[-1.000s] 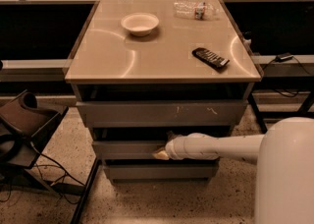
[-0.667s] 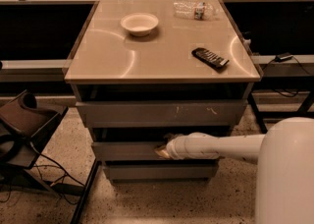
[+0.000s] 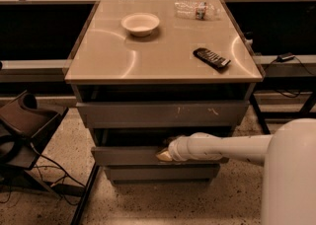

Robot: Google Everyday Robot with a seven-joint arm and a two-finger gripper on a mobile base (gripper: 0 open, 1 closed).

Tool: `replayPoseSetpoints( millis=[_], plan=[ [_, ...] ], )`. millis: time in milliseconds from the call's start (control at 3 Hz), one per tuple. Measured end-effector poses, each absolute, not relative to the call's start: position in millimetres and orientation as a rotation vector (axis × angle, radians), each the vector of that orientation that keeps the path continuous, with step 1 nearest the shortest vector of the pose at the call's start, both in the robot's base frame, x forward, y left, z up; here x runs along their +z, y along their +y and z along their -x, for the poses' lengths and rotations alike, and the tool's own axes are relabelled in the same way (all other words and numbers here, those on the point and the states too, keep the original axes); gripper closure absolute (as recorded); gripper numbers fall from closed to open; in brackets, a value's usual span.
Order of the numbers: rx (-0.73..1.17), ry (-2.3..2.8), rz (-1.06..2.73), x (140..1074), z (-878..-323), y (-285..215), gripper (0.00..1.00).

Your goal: Open middle drawer

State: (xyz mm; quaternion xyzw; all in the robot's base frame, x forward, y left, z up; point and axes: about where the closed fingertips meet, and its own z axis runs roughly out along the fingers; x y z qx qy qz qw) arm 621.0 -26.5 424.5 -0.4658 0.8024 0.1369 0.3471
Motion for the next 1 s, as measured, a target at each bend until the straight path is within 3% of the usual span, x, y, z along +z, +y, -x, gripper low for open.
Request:
replayPoseSetpoints(
  millis=[1000],
  plan=[
    [0.345, 2.005, 1.231, 432.8, -612.1, -31.0, 1.00]
  ],
)
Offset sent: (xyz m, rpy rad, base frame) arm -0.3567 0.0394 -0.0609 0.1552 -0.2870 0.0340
